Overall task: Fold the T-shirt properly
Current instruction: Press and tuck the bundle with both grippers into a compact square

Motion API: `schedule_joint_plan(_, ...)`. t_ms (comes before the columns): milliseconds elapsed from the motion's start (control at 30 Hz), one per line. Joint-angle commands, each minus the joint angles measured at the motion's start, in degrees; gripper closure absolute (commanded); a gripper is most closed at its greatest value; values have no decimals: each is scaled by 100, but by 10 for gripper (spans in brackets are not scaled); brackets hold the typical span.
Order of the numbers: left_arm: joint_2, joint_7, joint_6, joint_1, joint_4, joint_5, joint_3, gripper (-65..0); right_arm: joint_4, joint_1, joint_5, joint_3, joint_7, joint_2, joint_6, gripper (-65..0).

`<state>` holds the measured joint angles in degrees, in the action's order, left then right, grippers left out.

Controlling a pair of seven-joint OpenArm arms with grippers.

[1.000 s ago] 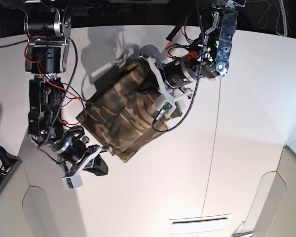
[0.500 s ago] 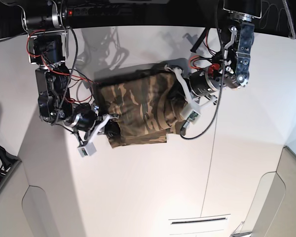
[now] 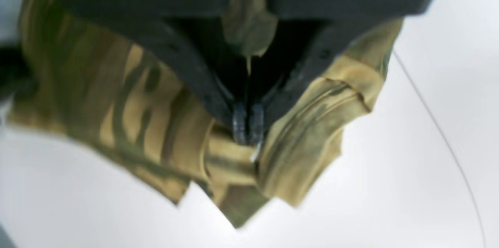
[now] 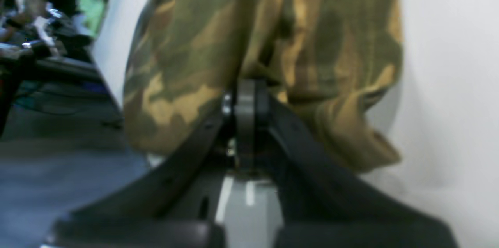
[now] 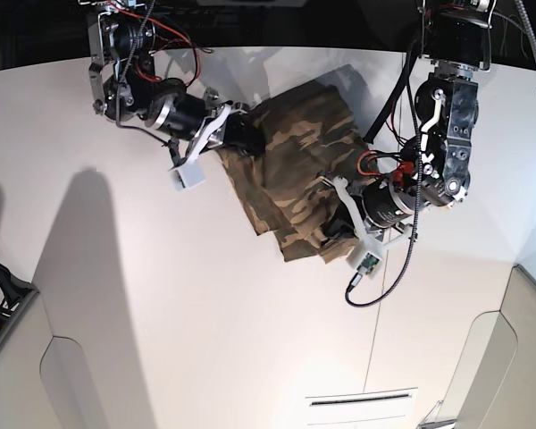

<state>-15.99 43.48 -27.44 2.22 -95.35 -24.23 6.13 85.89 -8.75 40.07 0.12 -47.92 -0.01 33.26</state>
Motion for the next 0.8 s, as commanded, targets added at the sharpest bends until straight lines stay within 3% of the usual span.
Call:
schedule_joint_plan(0, 17, -103, -17, 96, -83, -90, -20, 0, 107, -13, 136, -11, 76, -90, 114, 0)
schedule_joint_plan(267, 380, 26, -20, -98, -83, -317, -9, 0, 122, -144, 238, -74, 72, -348, 129, 0)
schedule_joint_plan(633, 1121, 68, -173, -306, -83, -319, -2, 0, 122, -153, -66, -922, 66, -352, 125, 0)
schedule_joint_plan(767, 1121, 267, -219, -304, -109, -345, -7, 0, 173, -144, -68, -833, 79, -348, 125, 0)
